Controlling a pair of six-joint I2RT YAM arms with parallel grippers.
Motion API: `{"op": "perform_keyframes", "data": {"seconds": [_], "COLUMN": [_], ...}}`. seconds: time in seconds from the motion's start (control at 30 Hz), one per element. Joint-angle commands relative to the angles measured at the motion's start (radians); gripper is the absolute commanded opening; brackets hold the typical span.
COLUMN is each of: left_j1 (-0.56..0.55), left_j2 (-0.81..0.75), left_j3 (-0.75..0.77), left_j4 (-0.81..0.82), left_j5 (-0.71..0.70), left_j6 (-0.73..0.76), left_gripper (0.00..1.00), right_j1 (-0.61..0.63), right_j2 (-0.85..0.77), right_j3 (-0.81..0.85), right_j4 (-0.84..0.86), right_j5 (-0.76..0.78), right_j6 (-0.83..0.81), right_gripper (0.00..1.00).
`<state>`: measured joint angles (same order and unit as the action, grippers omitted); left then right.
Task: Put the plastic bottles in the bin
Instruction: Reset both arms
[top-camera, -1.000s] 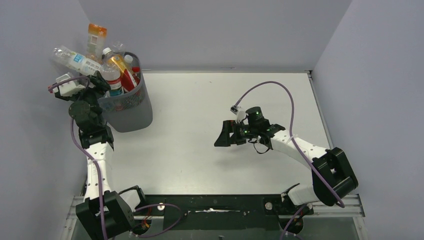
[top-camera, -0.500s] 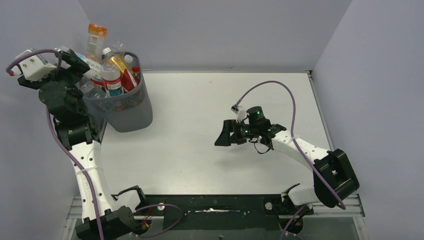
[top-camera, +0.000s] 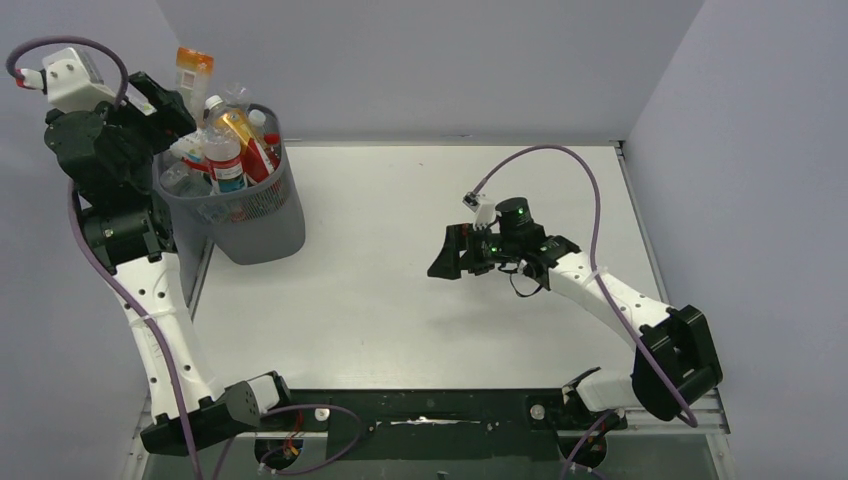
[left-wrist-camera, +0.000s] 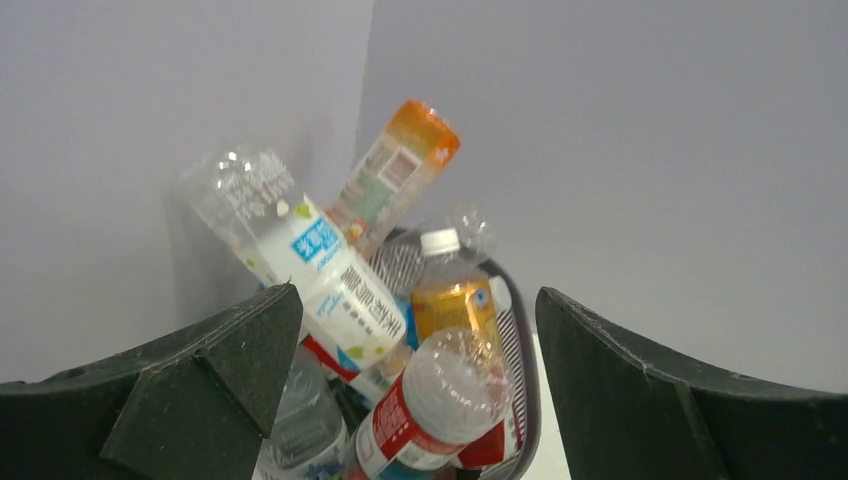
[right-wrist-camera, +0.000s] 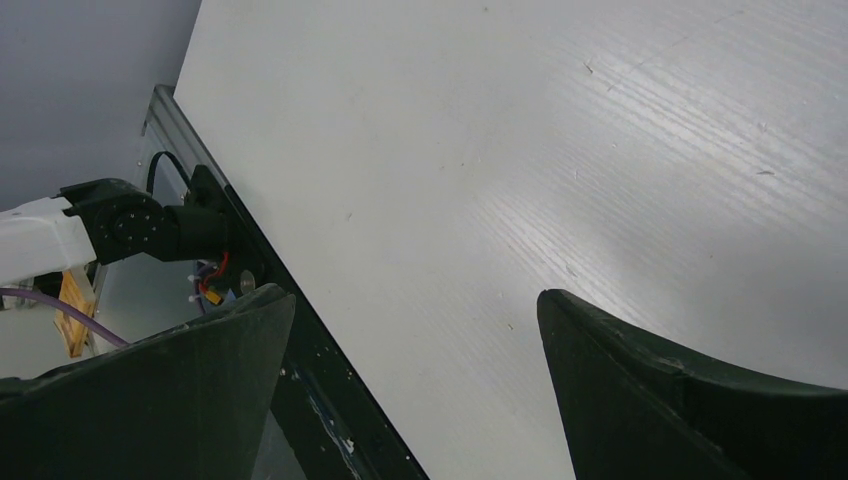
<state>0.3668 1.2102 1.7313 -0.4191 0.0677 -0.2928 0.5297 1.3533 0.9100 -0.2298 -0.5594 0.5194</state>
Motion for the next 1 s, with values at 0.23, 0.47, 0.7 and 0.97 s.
{"op": "perform_keyframes", "data": {"seconds": [0.23,0.47,0.7,0.97], "left_j1": [0.006,0.005,-0.003,-0.112], "left_j2": [-0.093,-0.202,-0.295,-0.409], "left_j3": [-0.248,-0.453,-0.700,-0.953], "left_j4": [-0.138,-0.108,-0.021,0.124], "left_j5": [-0.011,0.172,0.341,0.342], "left_j6": [0.066,0.054,0.001,-0.057], "left_gripper": [0.89,0.89,0.89,0.89], "right_j1": [-0.022,-0.078,-0.168,-0.184], "right_j2": [-0.013,-0.078,-0.189,-0.351], "right_j3": [0.096,0.100,0.011,-0.129], "right_j4": [-0.055,-0.080,-0.039,0.020], "right_j5": [0.062,0.210,0.402,0.577], "right_j6": [-0.045,-0.074,-0.078,-0.113], "right_gripper": [0.98,0.98,0.98,0.98]}}
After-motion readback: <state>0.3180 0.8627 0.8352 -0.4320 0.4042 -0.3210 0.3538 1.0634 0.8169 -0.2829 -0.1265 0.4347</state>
